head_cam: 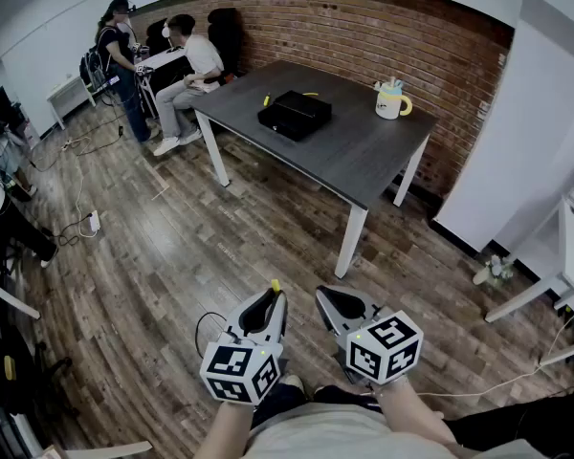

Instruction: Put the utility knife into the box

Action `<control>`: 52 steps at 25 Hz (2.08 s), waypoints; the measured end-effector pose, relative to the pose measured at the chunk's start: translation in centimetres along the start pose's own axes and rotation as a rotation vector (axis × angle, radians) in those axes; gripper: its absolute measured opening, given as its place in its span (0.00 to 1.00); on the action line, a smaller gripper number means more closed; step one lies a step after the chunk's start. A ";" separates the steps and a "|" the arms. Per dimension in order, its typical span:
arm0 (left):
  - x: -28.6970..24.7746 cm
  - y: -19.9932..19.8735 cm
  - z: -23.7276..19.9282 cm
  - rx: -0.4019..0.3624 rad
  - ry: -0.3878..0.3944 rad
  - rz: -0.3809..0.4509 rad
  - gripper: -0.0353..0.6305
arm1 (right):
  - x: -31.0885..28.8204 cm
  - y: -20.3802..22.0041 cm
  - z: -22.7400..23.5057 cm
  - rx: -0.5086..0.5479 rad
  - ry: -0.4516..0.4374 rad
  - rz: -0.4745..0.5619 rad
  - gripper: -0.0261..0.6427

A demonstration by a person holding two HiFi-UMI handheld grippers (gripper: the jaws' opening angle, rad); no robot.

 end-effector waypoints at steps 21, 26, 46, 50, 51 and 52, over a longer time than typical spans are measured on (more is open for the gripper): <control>0.6 1.0 -5.4 0.024 -0.001 -0.039 0.15 | -2.9 0.7 -0.3 -0.127 -0.018 0.087 0.05; 0.4 1.1 -7.4 0.010 -0.022 -0.058 0.15 | -4.1 0.4 1.1 -0.132 0.035 0.090 0.05; -13.7 -5.2 -19.8 0.022 -0.105 -0.016 0.15 | -22.3 -5.5 6.7 -0.042 -0.137 -0.027 0.05; -18.3 -7.5 -22.1 0.003 -0.112 -0.001 0.15 | -26.3 -8.2 9.0 -0.023 -0.163 -0.021 0.05; -19.4 -8.0 -22.5 0.000 -0.114 0.005 0.15 | -27.1 -8.8 9.8 -0.021 -0.168 -0.020 0.05; -20.5 -8.4 -23.0 -0.001 -0.116 0.011 0.15 | -27.9 -9.4 10.5 -0.018 -0.172 -0.018 0.05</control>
Point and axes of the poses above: the fingertips, and each gripper's own axes: x backward along the fingers, z to its right, y out of its underside, the point moved 1 cm from there along x, backward along the fingers, and after that the axes turned 1 degree about y, right-handed, at the moved point
